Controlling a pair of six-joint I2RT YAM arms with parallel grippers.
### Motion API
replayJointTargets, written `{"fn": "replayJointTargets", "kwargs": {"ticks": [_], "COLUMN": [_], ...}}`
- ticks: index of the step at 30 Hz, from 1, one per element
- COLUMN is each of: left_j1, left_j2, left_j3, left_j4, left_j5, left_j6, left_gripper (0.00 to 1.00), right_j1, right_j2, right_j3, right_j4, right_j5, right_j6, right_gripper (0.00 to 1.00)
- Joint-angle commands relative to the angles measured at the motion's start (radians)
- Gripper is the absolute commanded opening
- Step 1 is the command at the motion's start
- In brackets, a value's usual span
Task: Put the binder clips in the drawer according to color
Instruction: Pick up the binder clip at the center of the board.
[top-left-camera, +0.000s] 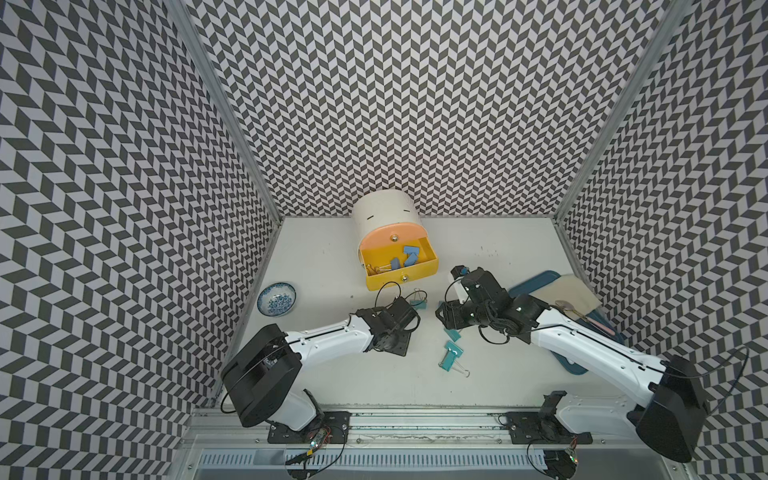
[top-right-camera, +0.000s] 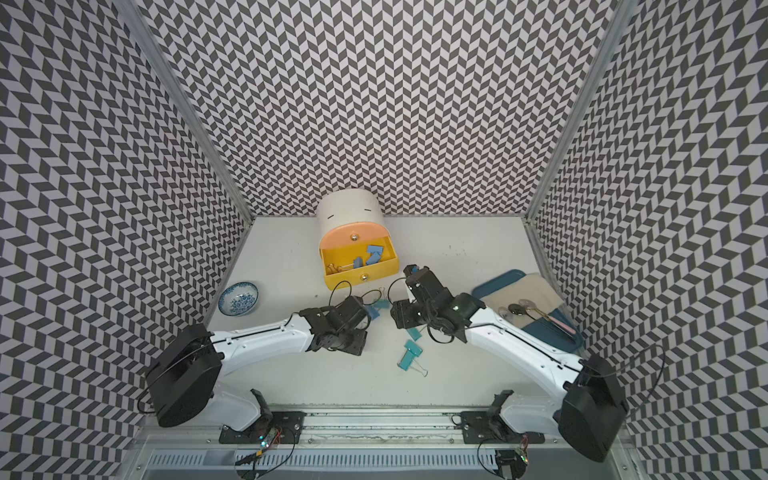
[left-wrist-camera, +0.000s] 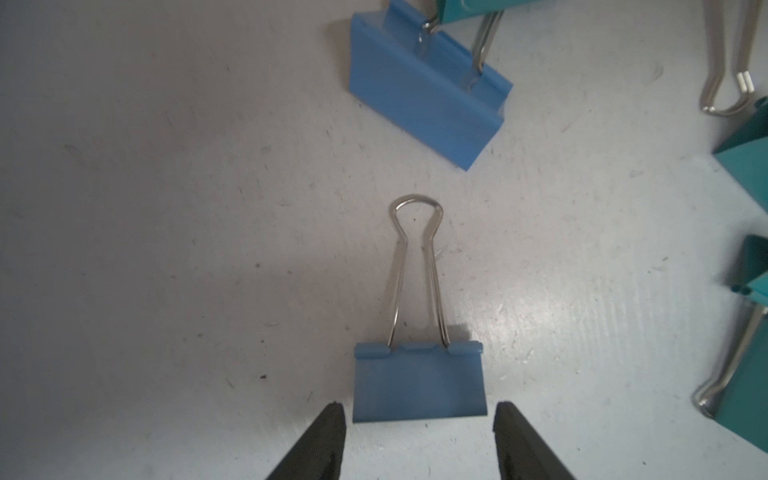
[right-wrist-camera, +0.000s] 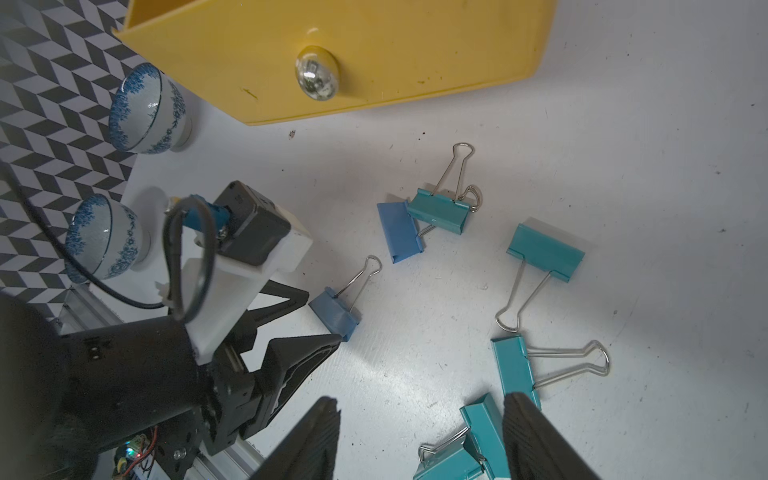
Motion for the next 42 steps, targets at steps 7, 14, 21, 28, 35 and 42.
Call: {"fn": "replayJointTargets", "kwargs": {"ticks": [7,14,21,28,35,42], "left_j1": [-0.014,-0.017,-0.019,-0.019,-0.020,-0.021], "left_j2": [0.034,0.040,0.067,0.088,0.085,0.010], "left_j3": [0.048,0.047,0.037,0.035,0.043,0.043], "left_j4": [-0.010,-0.004,0.002,0.013,0.002,-0.046], "left_j5": [-0.020,-0.014,-0.008,0.000,-0.001,-0.001], "left_j6": [0.028,0.026,0.028,0.022,0.012,0.000], "left_gripper": [0.63,0.66,0.65,0.65,0.58,0.43], "right_j1": [-0.009,-0.010,-0.012,-0.015,-0.017,-0.020], "right_j2": [0.001,0.007,0.013,0.015,0.016,0.022], "right_j3": [0.013,0.019,0.022,0.022,0.021,0.026], "right_j4": [0.023,0.025,0.027,0.027,0.029,0.034], "right_j5": [-0.008,-0.009,-0.009,-0.011,-0.013,-0.014], "right_j6": [-0.010,-0.013,-0.017,-0.021,-0.026,-0.030], "right_gripper": [0.66,0.66,0.66,0.66,0.66,0.66]}}
